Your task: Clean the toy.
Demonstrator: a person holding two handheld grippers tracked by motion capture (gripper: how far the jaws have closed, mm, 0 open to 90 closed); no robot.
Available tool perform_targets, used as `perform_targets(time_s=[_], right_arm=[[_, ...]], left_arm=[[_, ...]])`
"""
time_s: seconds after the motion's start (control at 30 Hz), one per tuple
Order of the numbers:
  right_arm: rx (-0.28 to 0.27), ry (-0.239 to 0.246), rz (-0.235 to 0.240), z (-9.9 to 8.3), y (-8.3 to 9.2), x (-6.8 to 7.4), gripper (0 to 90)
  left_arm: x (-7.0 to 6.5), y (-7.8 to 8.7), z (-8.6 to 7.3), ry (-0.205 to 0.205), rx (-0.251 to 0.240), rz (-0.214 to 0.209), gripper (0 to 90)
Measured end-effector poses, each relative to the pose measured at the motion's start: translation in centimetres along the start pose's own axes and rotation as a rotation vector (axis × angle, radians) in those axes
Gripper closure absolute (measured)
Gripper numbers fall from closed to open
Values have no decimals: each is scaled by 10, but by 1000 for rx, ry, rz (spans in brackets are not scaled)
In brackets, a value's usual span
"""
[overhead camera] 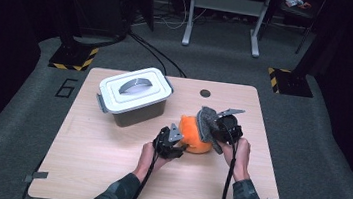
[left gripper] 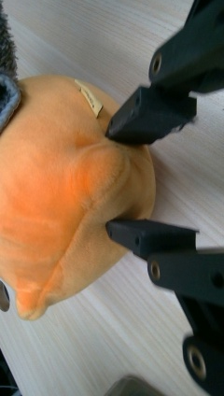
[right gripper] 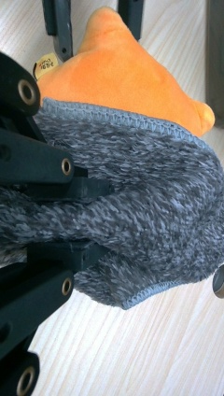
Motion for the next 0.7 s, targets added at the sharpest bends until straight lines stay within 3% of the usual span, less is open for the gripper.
perform_targets(time_s=[0.1, 0.27, 0.43, 0.7], right_arm=[[-2, -3, -1, -1, -2, 1, 745], [-18, -6, -3, 0, 0, -2, 746], [-51, -27, -7, 4, 10, -4, 746], [-103, 17, 6, 15, 35, 10, 746]], left_arm=[[-1, -2, 0, -4, -5, 2, 640], [-1, -2, 3, 26, -26, -12, 749], [0, 1, 9, 71, -27, -25, 770], [-1, 9, 26, 148, -30, -51, 774]])
Point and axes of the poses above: each handheld gripper's, and its own axes: y roughly backward along the jaws, z roughly out of its top, x roughly to its left, the point moved 10 cm from there along -y, roughly forward along the jaws, and after that the axes turned 13 degrees about -x, right-handed, at the moved point
